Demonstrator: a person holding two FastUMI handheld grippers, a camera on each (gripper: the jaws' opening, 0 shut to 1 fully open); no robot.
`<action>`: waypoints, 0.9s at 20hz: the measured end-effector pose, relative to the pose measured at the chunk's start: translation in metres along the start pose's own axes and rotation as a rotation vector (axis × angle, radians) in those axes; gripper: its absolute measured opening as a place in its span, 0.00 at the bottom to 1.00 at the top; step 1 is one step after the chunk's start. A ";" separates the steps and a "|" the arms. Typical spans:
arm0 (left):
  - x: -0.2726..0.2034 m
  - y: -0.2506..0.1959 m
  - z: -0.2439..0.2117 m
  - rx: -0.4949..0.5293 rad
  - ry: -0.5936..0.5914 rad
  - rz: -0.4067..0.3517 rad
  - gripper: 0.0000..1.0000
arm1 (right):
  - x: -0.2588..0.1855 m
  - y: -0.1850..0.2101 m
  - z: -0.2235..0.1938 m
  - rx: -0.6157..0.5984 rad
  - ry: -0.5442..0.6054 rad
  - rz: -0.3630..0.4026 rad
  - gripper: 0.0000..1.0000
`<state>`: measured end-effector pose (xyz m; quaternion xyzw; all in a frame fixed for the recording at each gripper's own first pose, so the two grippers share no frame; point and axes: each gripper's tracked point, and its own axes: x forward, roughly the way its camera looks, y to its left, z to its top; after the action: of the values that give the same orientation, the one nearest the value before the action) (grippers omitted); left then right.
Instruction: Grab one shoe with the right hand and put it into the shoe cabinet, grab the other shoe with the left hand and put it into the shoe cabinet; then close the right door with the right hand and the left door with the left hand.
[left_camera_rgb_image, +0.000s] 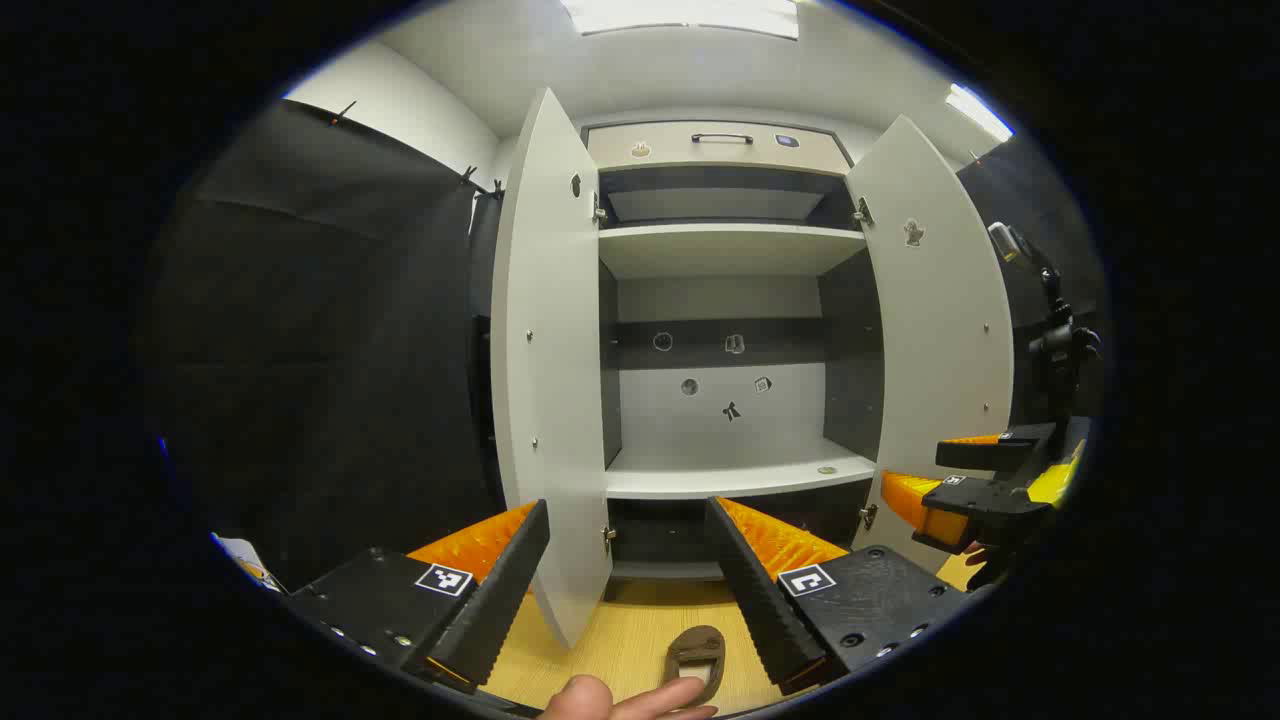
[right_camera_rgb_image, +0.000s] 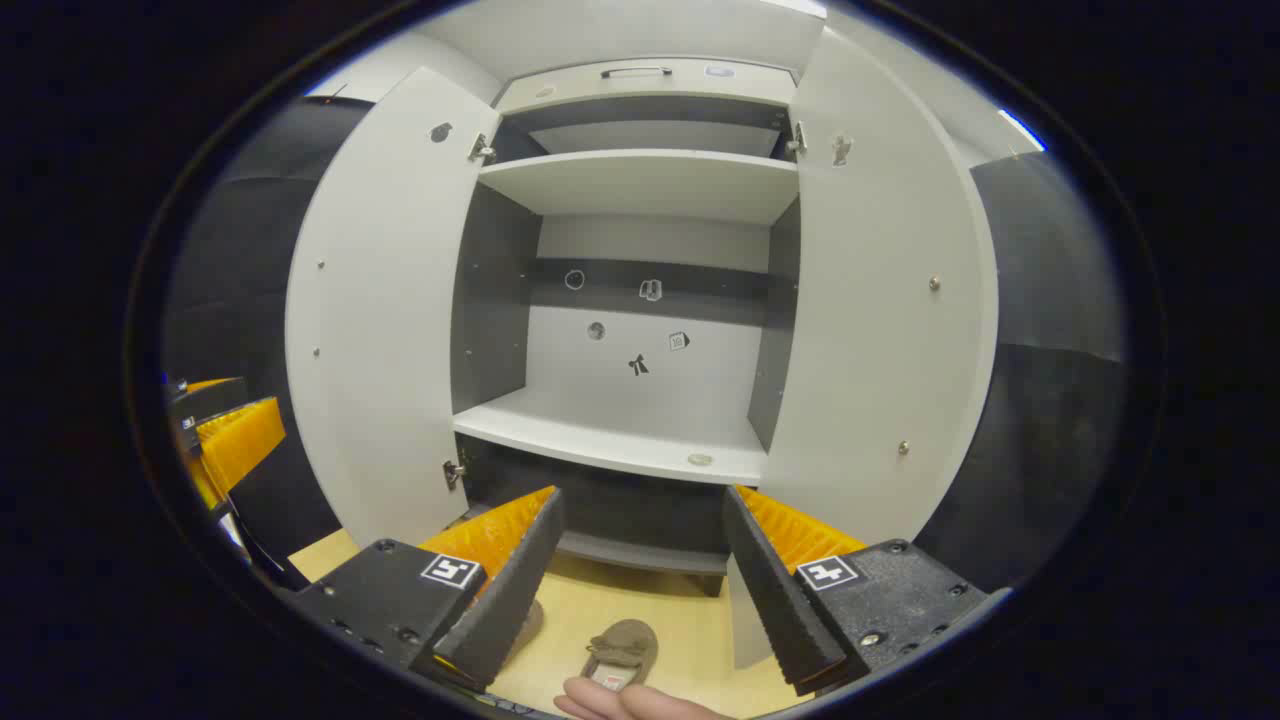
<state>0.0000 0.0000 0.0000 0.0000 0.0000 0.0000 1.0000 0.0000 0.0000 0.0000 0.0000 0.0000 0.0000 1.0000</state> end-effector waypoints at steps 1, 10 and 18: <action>0.000 0.000 0.000 0.002 0.000 -0.002 0.95 | 0.000 0.001 0.001 0.003 -0.001 0.000 1.00; 0.002 -0.002 -0.016 0.017 0.001 -0.056 0.96 | 0.003 0.012 0.011 -0.023 -0.001 -0.078 1.00; 0.012 -0.002 -0.029 0.021 -0.038 -0.153 0.96 | -0.018 0.036 0.016 -0.050 -0.056 -0.123 1.00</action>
<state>0.0121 -0.0022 -0.0290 0.0104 -0.0191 -0.0763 0.9968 -0.0184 0.0361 0.0156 -0.0248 -0.0278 -0.0613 0.9974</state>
